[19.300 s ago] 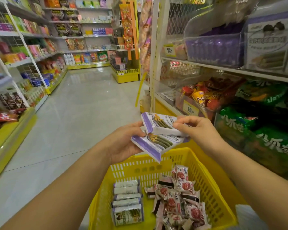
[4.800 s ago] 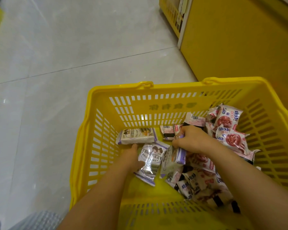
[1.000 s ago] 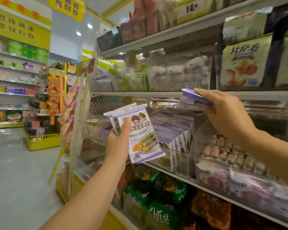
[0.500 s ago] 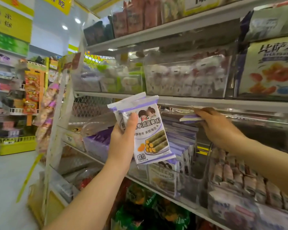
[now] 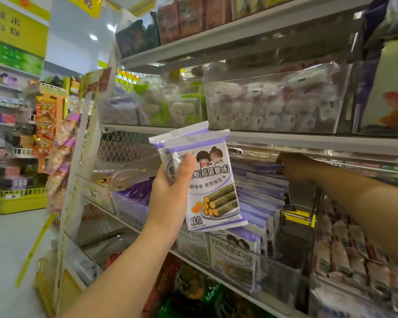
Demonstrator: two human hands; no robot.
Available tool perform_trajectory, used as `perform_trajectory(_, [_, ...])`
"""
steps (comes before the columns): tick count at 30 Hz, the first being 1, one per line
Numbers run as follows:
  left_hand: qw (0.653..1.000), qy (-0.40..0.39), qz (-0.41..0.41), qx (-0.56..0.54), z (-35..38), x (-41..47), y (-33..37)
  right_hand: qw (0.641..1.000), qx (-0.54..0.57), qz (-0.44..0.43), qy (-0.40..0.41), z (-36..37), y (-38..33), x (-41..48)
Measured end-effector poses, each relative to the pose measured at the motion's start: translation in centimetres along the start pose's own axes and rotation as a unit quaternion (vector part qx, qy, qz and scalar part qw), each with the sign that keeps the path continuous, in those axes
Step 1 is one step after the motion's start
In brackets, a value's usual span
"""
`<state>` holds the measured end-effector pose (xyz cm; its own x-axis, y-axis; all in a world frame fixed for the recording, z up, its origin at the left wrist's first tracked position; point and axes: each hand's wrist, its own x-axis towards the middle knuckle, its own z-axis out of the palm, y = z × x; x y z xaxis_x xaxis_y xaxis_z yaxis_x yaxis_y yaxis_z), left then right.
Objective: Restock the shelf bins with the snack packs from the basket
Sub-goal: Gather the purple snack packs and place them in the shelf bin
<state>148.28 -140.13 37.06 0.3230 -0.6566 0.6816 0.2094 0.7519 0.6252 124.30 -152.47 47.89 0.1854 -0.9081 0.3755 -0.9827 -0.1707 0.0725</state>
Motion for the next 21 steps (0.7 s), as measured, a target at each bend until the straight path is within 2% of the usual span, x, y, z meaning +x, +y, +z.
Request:
perform_trajectory(4, [1.000,0.015,0.005,0.003,0.0,0.1,-0.3,0.996,0.042,-0.002,-0.075,0.5,-0.4,0.2])
perform_trajectory(7, [1.000,0.003,0.007,0.001,0.1,0.0,-0.4,0.963,0.234,-0.023,-0.130,0.4,-0.8,-0.7])
perform_trajectory(8, [1.000,-0.002,0.013,0.003,0.2,-0.1,-0.3,0.961,0.238,-0.041,-0.136,0.3,-1.0,-0.8])
perform_trajectory(9, [1.000,-0.008,0.021,0.007,0.2,-0.1,-0.1,0.968,0.213,-0.050,-0.123,0.1,-1.1,-1.0])
perform_trajectory(11, [0.999,-0.018,0.039,0.018,0.0,-0.1,0.5,0.993,0.072,-0.067,-0.063,-0.1,-1.1,-1.4])
perform_trajectory(13, [0.998,-0.024,0.053,0.026,-0.2,0.0,1.0,0.996,-0.027,-0.080,0.002,-0.5,-1.2,-3.0])
perform_trajectory(15, [0.997,-0.027,0.065,0.037,0.1,0.1,1.6,0.988,0.029,-0.142,0.055,-1.3,-1.7,-5.6])
perform_trajectory(17, [0.995,-0.036,0.080,0.054,0.8,0.0,2.1,0.953,0.212,-0.207,0.066,-2.4,-2.3,-8.5])
perform_trajectory(19, [0.992,-0.064,0.087,0.068,2.1,-0.2,2.5,0.873,0.418,-0.249,0.003,-3.9,-2.9,-11.1])
perform_trajectory(21, [0.989,-0.100,0.079,0.069,3.7,-0.5,2.7,0.812,0.507,-0.279,-0.079,-5.4,-2.9,-12.8])
